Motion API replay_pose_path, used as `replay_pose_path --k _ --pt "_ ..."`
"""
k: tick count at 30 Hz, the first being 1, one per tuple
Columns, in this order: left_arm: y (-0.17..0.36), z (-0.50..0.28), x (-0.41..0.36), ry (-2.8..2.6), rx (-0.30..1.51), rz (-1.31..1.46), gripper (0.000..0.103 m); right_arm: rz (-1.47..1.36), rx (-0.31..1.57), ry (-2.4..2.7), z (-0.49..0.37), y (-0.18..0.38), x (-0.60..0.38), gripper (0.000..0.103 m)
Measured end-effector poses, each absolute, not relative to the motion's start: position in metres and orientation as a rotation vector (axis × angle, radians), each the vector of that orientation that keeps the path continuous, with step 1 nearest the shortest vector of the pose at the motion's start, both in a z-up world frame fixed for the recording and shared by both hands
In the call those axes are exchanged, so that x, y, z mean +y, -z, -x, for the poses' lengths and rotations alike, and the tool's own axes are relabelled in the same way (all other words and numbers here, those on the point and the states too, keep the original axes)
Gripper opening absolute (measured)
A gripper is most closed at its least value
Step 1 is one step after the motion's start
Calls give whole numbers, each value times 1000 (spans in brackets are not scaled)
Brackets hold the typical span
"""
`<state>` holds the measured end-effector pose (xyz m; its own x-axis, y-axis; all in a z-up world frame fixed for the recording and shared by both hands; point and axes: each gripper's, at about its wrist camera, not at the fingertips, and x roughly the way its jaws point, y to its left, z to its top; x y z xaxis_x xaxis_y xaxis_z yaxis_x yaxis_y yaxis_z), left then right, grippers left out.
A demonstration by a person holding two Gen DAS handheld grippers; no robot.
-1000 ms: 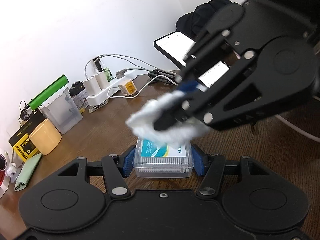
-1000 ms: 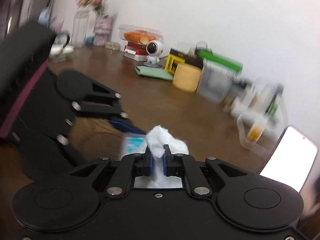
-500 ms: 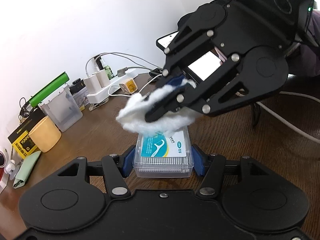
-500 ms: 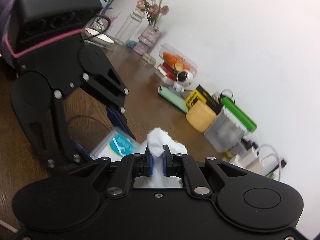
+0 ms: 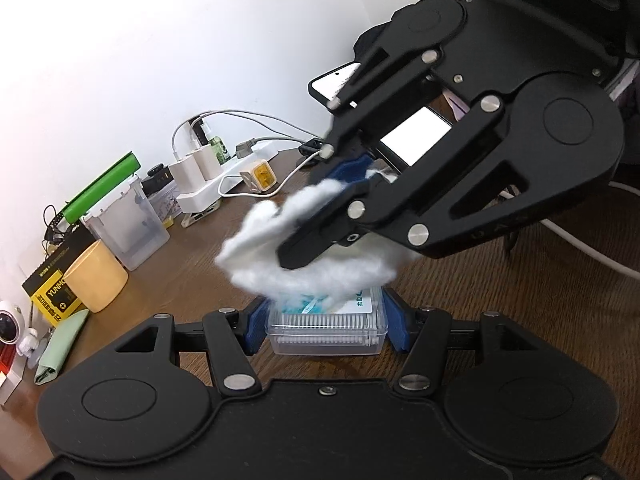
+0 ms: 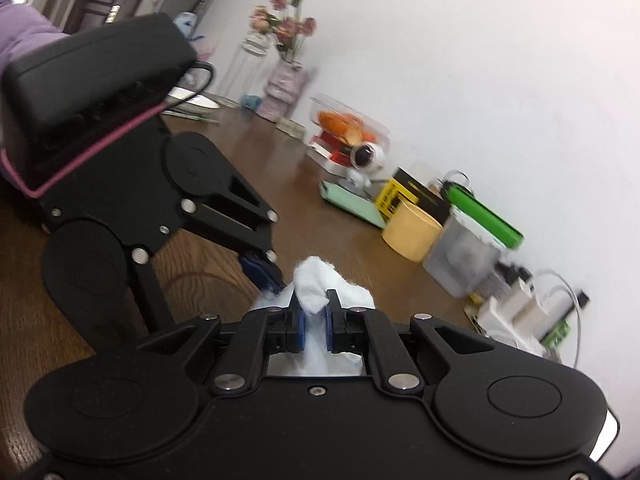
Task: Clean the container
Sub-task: 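Rub the cotton wad across the floss box lid with the right gripper, then sweep the cotton back and forth over the box lid with the right gripper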
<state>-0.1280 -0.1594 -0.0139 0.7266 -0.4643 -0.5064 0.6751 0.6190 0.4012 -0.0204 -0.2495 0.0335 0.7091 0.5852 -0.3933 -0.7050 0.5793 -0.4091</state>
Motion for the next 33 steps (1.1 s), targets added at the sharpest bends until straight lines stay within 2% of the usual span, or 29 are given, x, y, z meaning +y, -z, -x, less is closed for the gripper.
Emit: replay_pose_path --k 11,17,24,33 --pt "14 135 -160 676 366 -620 57 367 434 -643 7 -43 -256 8" --pt "12 131 -158 688 381 -604 57 403 422 -729 20 -41 -232 8" --pt "10 119 -155 690 380 -608 57 361 467 -546 -9 -42 -263 8" --pt "12 105 -153 691 381 -607 57 360 526 -688 16 -42 -252 8"
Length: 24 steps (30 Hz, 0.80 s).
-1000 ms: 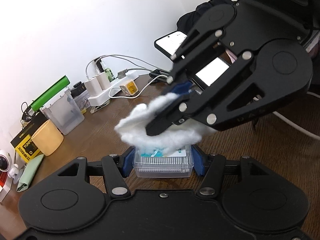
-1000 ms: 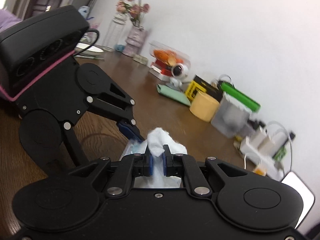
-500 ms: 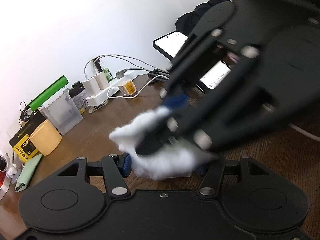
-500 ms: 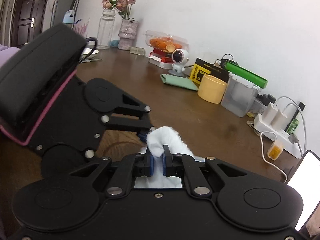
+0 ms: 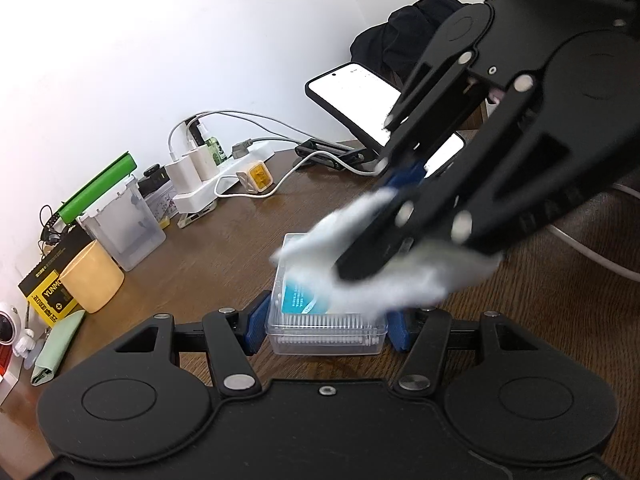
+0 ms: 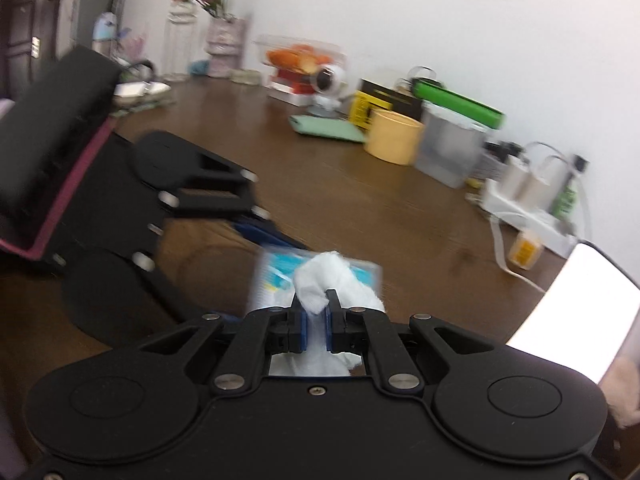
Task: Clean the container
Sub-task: 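Sweep the cotton back and forth over the box lid with the right gripper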
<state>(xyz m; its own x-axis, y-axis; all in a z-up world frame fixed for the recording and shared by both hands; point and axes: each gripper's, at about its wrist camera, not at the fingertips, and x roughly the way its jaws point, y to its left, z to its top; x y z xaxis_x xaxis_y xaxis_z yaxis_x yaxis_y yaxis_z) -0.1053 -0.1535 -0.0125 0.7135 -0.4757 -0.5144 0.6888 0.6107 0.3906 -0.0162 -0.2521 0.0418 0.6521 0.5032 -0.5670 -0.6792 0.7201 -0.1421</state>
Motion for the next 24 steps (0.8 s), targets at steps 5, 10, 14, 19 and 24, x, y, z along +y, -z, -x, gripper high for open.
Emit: replay_pose_path --k 5,10,14,19,24 --pt "13 104 -154 691 386 -602 58 373 465 -718 10 -46 -229 8" --pt "14 107 -156 690 380 -609 57 385 460 -590 -9 -49 -243 8" --pt "15 107 -157 690 378 -610 57 388 503 -551 -7 -43 -261 8" --pt "15 110 -158 691 378 -609 57 351 535 -653 9 -44 -258 8" --pt "15 115 -158 690 376 -612 57 351 471 -651 10 -46 -236 7"
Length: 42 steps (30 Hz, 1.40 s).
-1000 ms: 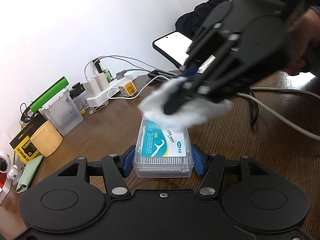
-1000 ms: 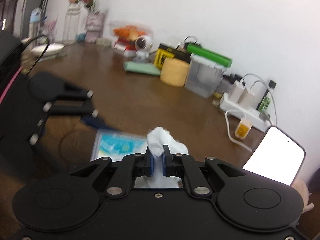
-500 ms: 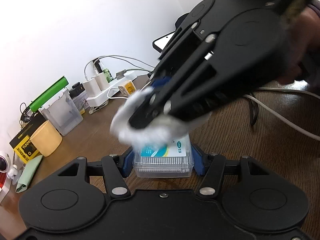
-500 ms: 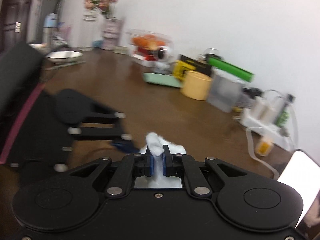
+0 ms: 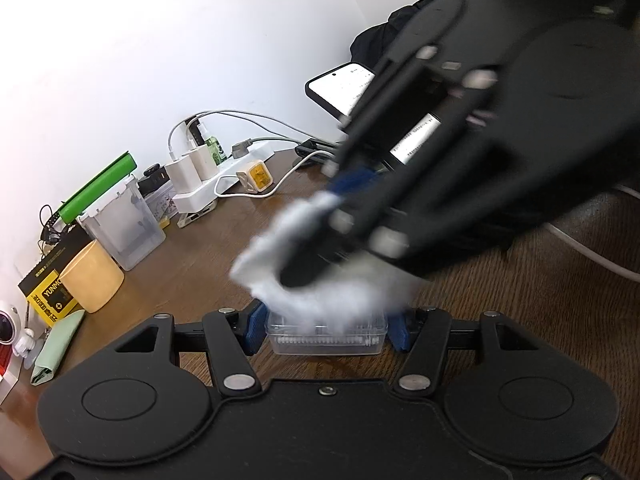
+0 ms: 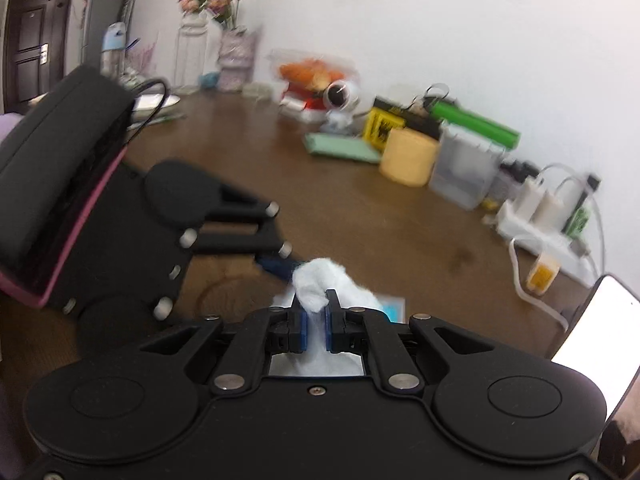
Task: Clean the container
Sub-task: 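Sweep the cotton back and forth over the box lid with the right gripper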
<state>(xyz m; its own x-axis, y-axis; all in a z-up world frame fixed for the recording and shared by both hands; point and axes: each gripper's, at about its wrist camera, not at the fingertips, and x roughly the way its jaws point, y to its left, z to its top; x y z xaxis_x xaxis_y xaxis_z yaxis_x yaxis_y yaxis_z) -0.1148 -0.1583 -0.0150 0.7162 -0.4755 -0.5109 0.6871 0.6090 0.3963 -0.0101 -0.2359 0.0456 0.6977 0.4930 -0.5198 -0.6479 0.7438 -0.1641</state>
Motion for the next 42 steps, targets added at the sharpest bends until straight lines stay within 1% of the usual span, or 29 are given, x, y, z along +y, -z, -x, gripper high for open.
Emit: replay_pose_path --k 3,7,11,15,21,27,32,37,42 --pt "15 116 -159 689 373 -615 57 353 452 -560 -2 -46 -242 6" --pt "15 119 -158 690 374 -612 57 361 492 -503 -3 -44 -262 6" --pt "13 119 -158 690 376 -611 57 331 544 -609 13 -43 -263 5" --pt "13 117 -158 689 377 -611 57 326 503 -667 19 -44 -241 5" --pt "14 126 -158 687 376 -611 57 357 454 -542 2 -42 -240 6" --pt "14 128 -157 690 384 -599 57 335 510 -508 11 -40 -264 6" --pt "14 131 -159 682 369 -620 57 337 496 -594 26 -40 -242 6" --pt "14 133 -159 682 367 -622 57 331 470 -558 11 -42 -232 6" --pt "14 133 -158 683 367 -622 57 322 509 -486 2 -37 -252 6"
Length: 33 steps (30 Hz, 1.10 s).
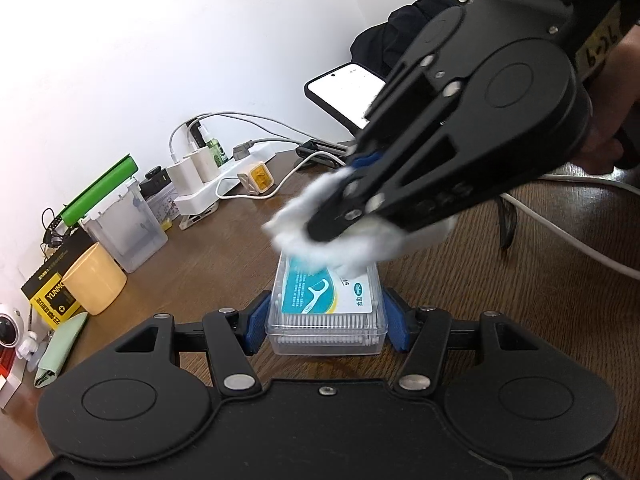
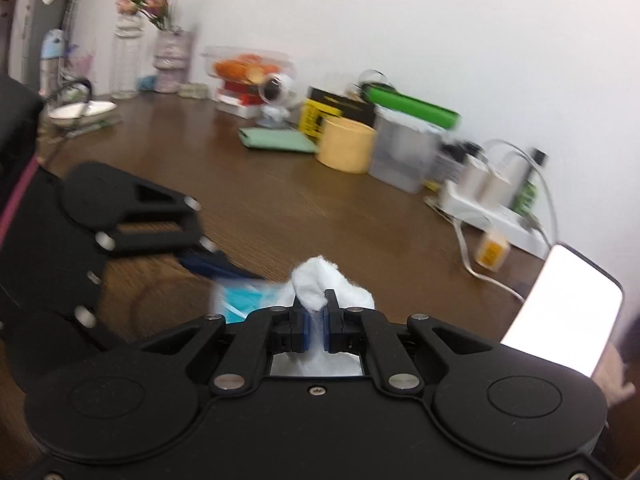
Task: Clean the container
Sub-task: 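Sweep the cotton back and forth over the box lid with the right gripper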
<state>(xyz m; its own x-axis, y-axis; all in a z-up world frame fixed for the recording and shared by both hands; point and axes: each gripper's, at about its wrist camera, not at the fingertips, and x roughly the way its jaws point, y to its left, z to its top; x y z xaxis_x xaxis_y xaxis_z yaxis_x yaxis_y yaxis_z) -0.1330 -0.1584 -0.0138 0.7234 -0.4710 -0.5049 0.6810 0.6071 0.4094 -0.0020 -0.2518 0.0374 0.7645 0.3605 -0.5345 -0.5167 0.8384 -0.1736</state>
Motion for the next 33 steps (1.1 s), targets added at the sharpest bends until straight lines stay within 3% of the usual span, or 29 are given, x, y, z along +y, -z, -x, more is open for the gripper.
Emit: replay_pose_path --k 9,33 --pt "13 135 -158 694 364 -625 57 345 490 -608 29 -40 -234 6" --pt "13 139 -158 692 360 -632 57 361 464 -436 0 -42 -257 6"
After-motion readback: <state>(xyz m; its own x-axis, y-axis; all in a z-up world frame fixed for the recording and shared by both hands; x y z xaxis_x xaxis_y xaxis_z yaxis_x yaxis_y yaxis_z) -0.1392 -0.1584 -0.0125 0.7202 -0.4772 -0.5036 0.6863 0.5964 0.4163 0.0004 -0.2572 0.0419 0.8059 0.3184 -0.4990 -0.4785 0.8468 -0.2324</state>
